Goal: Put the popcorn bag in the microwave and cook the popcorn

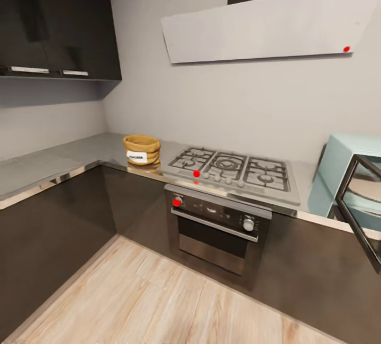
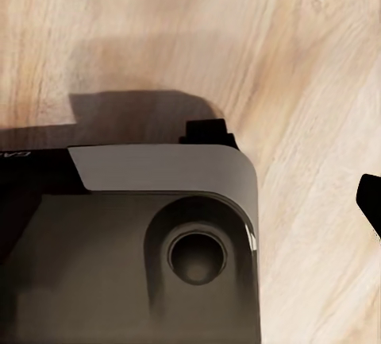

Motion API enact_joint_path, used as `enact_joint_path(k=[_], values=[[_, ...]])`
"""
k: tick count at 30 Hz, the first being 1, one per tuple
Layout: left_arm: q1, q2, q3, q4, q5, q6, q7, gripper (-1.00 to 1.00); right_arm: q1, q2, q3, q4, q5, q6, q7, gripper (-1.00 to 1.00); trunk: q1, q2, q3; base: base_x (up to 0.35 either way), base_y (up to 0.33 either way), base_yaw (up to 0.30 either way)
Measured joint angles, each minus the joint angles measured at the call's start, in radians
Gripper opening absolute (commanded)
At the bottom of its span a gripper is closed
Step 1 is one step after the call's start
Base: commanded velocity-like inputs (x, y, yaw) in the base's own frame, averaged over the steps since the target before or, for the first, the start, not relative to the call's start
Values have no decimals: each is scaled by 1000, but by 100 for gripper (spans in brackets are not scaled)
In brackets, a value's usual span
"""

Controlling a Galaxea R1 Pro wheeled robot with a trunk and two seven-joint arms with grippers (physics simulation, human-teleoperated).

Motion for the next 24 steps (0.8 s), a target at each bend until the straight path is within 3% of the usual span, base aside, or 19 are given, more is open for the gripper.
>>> enact_joint_path(k=[13,24], values=[[0,1,0,0,1,0,0,100,0,-4,0,0,0,0,0,100,0,0,0,0,0,298],[0,1,-6,2,-1,12,-13,100,0,-13,3,-1,7,-3,2,100,-1,0,0,239,168,25]])
